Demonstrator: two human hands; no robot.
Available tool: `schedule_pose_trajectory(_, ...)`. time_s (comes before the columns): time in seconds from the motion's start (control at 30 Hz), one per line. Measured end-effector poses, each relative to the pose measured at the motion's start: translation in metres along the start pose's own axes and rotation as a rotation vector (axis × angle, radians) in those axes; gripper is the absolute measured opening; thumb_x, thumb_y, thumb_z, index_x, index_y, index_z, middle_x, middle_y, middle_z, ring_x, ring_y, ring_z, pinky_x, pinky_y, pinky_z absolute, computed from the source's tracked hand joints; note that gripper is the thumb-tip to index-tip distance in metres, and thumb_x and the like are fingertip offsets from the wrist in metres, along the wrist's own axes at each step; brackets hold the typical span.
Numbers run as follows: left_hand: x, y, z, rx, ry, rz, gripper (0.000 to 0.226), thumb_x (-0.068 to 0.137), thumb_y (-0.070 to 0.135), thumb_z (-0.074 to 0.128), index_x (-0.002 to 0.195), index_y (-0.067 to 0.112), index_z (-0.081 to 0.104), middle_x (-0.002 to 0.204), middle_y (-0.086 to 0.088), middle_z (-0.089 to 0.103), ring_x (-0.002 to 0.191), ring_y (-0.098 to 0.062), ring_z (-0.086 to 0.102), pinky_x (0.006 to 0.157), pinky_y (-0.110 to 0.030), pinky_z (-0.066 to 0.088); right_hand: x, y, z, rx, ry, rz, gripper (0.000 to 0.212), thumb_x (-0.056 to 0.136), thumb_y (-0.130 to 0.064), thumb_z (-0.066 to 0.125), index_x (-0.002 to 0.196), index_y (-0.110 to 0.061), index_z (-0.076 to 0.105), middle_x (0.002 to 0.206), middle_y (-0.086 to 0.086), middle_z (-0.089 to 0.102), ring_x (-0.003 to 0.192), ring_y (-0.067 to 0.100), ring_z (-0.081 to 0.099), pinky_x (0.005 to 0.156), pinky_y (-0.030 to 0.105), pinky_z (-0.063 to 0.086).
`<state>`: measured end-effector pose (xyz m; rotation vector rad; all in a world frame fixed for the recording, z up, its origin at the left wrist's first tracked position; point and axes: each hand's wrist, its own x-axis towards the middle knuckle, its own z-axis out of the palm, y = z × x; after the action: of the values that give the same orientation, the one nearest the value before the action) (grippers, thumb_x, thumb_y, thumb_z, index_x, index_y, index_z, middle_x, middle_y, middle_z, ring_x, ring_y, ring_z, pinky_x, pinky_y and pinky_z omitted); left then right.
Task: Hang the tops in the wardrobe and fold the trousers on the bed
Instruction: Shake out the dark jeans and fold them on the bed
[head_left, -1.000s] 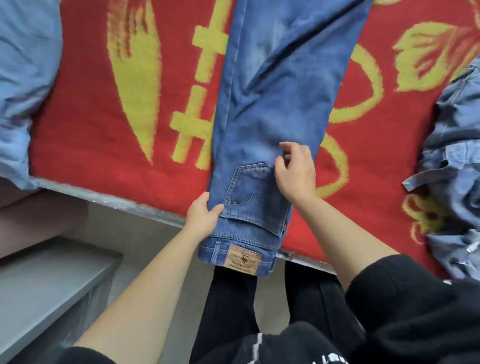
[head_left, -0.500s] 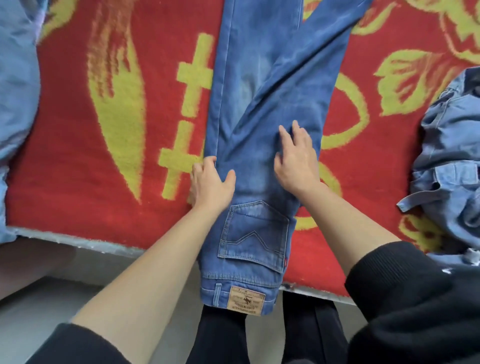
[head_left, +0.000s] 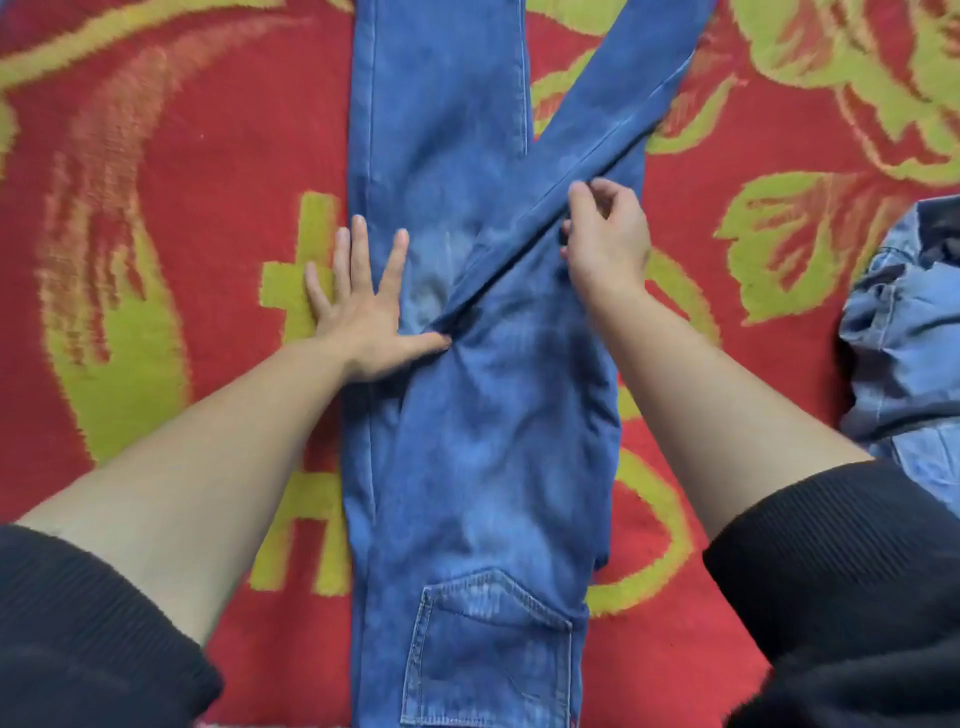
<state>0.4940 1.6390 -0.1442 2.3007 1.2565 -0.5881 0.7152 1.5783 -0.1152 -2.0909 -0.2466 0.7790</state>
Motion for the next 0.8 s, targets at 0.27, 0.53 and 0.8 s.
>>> schedule_pose_trajectory(0.27,0.013,-0.004,0.006,0.026,-0.053,0.026,0.103,0.072,0.071,0.030,0.146,0.034,-0.031,0.146,-0.012,-0.049,0.137,-0.030,-0.042,0.109,-0.066,-0.013,0.108,-0.060,0.020,0.404,0.207,0.293,0.040,0.066,-0.030,0.081,0.095,-0.011,0.061,0.078,0.002,0.070,0.051,0.016,0.059,0.051,0.025,0.049)
schedule_pose_trajectory(0.53,0.015,-0.006,-0.002,0.004,-0.119,0.029,0.093,0.066,0.070,0.005,0.141,0.034,-0.037,0.142,-0.009,-0.054,0.134,-0.030,-0.047,0.110,-0.065,-0.014,0.094,-0.158,0.092,0.302,-0.291,-0.377,0.033,0.081,-0.008,0.055,0.113,-0.012,0.059,0.074,-0.007,0.061,0.056,0.003,0.050,0.055,0.020,0.045)
schedule_pose_trajectory(0.8,0.018,-0.005,-0.001,-0.004,-0.088,-0.005,0.089,0.081,0.079,0.005,0.151,0.032,-0.020,0.140,-0.004,-0.056,0.137,-0.025,-0.044,0.110,-0.062,-0.017,0.083,-0.096,0.101,-0.363,-0.262,-0.418,0.051,0.091,-0.035,0.056,0.136,-0.012,0.052,0.112,0.003,0.061,0.106,0.021,0.062,0.100,0.033,0.045)
